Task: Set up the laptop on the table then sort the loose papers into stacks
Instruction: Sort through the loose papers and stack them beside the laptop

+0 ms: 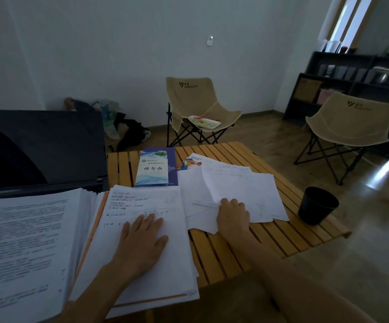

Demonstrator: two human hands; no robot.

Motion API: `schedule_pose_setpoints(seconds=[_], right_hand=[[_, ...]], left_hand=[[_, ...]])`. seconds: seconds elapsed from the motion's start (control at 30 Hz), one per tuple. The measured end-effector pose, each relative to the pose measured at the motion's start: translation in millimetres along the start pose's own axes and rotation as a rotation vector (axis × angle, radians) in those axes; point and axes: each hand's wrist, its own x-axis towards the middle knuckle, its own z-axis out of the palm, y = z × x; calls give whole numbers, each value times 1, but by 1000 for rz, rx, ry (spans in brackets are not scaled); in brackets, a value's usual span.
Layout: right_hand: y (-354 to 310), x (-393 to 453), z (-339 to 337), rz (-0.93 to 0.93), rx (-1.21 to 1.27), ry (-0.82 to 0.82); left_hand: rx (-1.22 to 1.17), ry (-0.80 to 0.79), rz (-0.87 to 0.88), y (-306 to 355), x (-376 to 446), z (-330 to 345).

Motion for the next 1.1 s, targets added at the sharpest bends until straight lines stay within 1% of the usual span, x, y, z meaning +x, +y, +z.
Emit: schedule_pose_setpoints(seconds=[0.07,0.1,0.17,0.2,0.23,0.27,0.3,0.33,0.4,0.57,0.6,0.67,0.73,0.8,0.83,0.87,0.93,0.97,1.03,1.07,1.1], right_hand=[[13,0,-19,-55,233,71],[18,-3,-34,-89,391,127],[20,-19,-69,-98,823,236],[21,-25,-84,-41,1098,261],[26,-29,-93,45,1389,218],[32,-32,-99,134,1660,117],[39,-33,-100,194,1825,39],[44,-35,-98,238,1872,-5],[49,-40,-94,294,1891,-15],[42,-51,-94,242,1850,-63],[36,-54,-96,256,1836,-80],[20,-67,-93,325,1850,-142],[-4,-93,-85,363,1831,-307],[-31,-120,-76,401,1699,-481],[-44,-130,-72,437,1645,-546],[-56,-139,-68,463,1617,-591],[-73,-148,-63,491,1631,-637],[-79,-149,-60,495,1637,-658],[-86,-149,-54,521,1608,-715],[-87,-148,-50,530,1586,-768],[-87,-148,-50,520,1558,-855]], left_hand=[[-19,7,-2,-1,2,0],[-44,12,-10,0,3,-1],[-159,55,-21,4,3,-6],[-259,94,-29,7,3,-9],[-377,133,-46,11,3,-14],[-499,158,-78,14,3,-18],[-617,170,-113,17,1,-25],[-725,182,-136,20,-2,-30],[-873,212,-159,23,-6,-38],[-923,266,-180,14,-10,-50],[-962,285,-186,11,-10,-54],[-1015,378,-177,9,-11,-64],[-932,529,-140,4,-11,-72],[-757,701,-74,-1,-10,-76],[-640,729,-21,-6,-8,-74],[-489,696,-7,-10,-6,-73],[-141,577,-42,-19,-1,-58],[-20,516,-56,-19,-1,-54],[145,380,-59,-18,-1,-45],[189,303,-53,-16,0,-41],[205,229,-52,-15,2,-37]])
